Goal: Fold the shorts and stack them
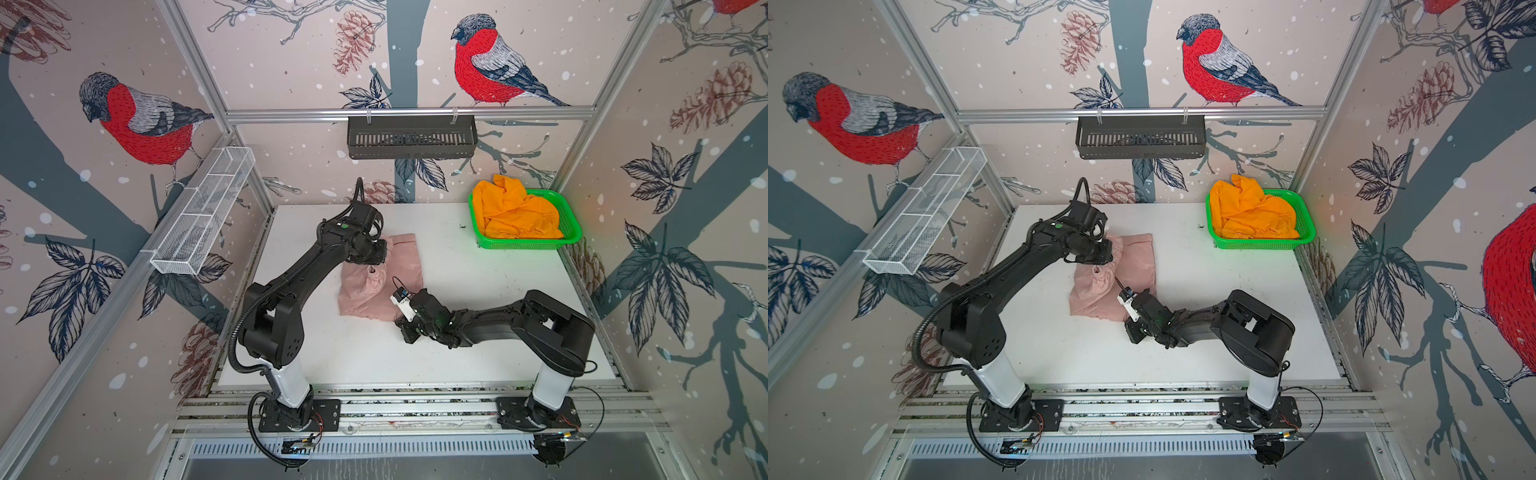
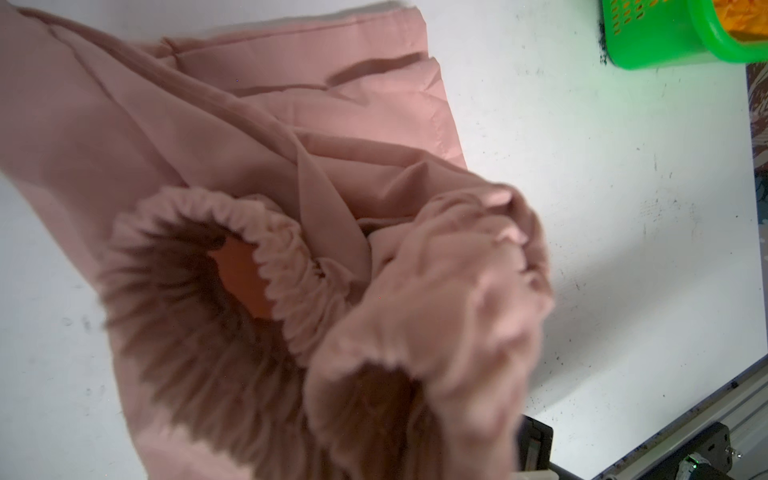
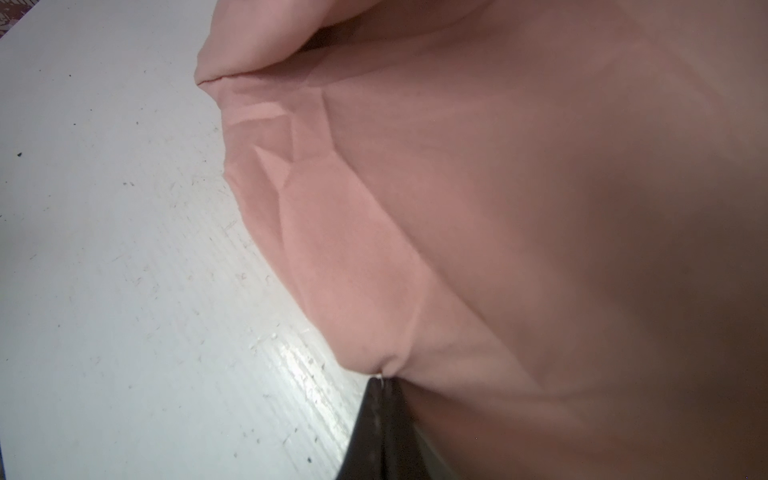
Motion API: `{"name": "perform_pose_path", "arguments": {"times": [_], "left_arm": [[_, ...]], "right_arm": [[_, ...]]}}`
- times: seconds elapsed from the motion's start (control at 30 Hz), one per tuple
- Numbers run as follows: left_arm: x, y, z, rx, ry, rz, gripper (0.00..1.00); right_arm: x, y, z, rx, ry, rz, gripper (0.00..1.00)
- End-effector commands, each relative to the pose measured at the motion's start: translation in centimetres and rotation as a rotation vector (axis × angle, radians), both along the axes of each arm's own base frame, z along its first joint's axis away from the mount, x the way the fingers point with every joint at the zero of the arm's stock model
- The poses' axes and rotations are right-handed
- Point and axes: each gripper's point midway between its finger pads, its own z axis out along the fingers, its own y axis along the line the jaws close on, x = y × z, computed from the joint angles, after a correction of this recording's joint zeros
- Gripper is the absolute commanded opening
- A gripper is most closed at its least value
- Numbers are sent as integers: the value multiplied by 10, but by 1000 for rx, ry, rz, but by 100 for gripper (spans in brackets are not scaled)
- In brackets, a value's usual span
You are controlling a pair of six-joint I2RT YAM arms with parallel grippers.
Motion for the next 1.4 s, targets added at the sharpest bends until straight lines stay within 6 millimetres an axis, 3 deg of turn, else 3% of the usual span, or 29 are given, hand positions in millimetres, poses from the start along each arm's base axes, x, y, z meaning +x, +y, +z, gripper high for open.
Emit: {"name": "perform_pose_path", "arguments": {"times": [0.0,0.13,0.17,0.27,0.3,0.33,0.37,0.5,0.6,0.7,0.77,0.83,0.9,0.97,1.2,1.37], "left_arm": [[-1,-23,-13,-24,11,-49,0],[-8,-46,-41,-11,56,-105,0],[-9,-52,-47,-10,66,-115,16],[-12,-67,-57,-3,82,-155,36],[-12,-70,-58,0,82,-161,49],[-11,-73,-57,3,79,-168,92],[-9,-74,-53,4,70,-167,98],[5,-79,-18,-21,-9,-149,98],[21,-72,28,-45,-113,-91,98],[30,-46,71,-60,-214,-8,98],[29,-18,81,-46,-242,72,98],[23,10,73,-33,-244,152,98],[12,30,51,-29,-232,209,98],[-3,43,25,-47,-204,250,98],[-59,56,-55,-125,-49,330,98],[-87,51,-79,-229,-9,318,98]], "right_arm": [[-6,-4,-10,-36,26,7,5],[-9,-1,-9,-32,25,28,13],[-10,-1,-7,-28,22,32,17],[-13,-2,5,8,10,39,36],[-15,-4,12,24,6,39,39],[-18,-8,20,43,3,39,45],[-22,-12,27,61,1,38,49],[-31,-39,55,119,-5,7,53],[-31,-65,75,143,-20,-33,53],[-11,-92,100,165,-62,-125,54],[10,-103,120,174,-132,-168,57],[34,-106,138,171,-195,-187,61],[62,-100,151,159,-229,-184,65],[92,-84,151,100,-234,-133,71],[175,-21,111,-56,-238,67,82],[220,-5,81,-55,-190,123,83]]}}
